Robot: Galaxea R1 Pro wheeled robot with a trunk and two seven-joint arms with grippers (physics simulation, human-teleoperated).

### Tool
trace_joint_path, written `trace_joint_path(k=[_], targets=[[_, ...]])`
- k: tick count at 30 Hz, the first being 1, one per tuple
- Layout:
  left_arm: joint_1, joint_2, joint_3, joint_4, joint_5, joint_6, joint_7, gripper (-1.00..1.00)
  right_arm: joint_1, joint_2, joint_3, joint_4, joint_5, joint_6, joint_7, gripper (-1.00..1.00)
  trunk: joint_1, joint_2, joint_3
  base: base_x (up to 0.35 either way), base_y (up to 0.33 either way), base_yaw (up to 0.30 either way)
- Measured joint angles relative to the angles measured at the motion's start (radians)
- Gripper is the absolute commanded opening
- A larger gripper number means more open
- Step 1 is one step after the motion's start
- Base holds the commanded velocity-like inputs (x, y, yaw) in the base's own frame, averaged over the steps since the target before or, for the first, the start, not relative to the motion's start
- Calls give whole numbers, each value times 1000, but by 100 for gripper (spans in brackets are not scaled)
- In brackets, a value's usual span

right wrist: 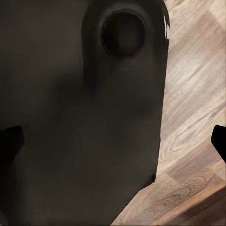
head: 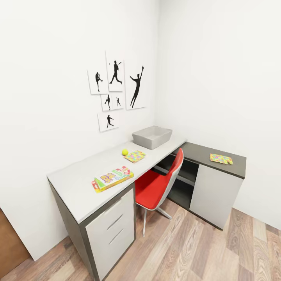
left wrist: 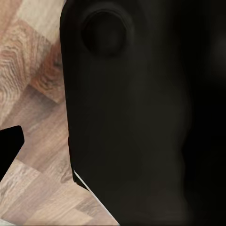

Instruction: Put all the toys in the child's room - the three board games (two on the bed and one on the table), the two jigsaw puzzles on the table, and the tennis ball on the table - inside the toy box on the table in the child's room.

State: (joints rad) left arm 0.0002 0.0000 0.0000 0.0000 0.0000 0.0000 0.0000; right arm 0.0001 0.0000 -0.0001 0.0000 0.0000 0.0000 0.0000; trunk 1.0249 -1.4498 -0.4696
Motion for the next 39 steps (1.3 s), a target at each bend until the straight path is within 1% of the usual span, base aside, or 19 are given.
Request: trace_joint_path(k=[1, 3, 6, 9, 12, 18, 23, 26, 34, 37, 39], targets=[[0, 0, 0, 0, 0, 0, 0, 100, 0, 0, 0, 0, 0, 0, 0, 100, 0, 0, 0, 0, 0, 0], [-2, -11, -1, -1, 0, 4, -1, 100, -2, 11, -4, -1, -5, -1, 1, 100, 0, 0, 0, 0, 0, 0], [-2, -11, -1, -1, 0, 4, -1, 100, -2, 15, -4, -1, -5, -1, 2, 100, 0, 0, 0, 0, 0, 0], [-2, -11, 0, -1, 0, -4, -1, 100, -2, 32, -2, -2, -3, -11, 3, 100, 0, 0, 0, 0, 0, 0], [-2, -8, -1, -1, 0, -18, -1, 100, -2, 39, -2, -3, -4, -22, 3, 100, 0, 0, 0, 0, 0, 0], [-2, -9, -1, -2, 0, -45, -1, 100, -2, 40, -2, -3, -3, -34, 3, 100, 0, 0, 0, 0, 0, 0], [-2, -9, -2, -2, 0, -47, -1, 100, -2, 25, -1, -3, -2, -42, 3, 100, 0, 0, 0, 0, 0, 0], [-2, -8, -1, -2, 0, -47, -1, 100, -2, 22, -1, -4, -2, -43, 3, 100, 0, 0, 0, 0, 0, 0], [-2, -9, -2, -2, 0, -47, -1, 100, -2, 23, -4, -4, -3, -42, 3, 100, 0, 0, 0, 0, 0, 0], [-2, -9, 5, -2, 1, -47, -1, 100, -2, 27, -4, -3, -6, -40, 3, 100, 0, 0, 0, 0, 0, 0], [-2, -9, 1, -2, 0, -48, -1, 100, -2, 32, -3, -3, -6, -40, 3, 100, 0, 0, 0, 0, 0, 0]])
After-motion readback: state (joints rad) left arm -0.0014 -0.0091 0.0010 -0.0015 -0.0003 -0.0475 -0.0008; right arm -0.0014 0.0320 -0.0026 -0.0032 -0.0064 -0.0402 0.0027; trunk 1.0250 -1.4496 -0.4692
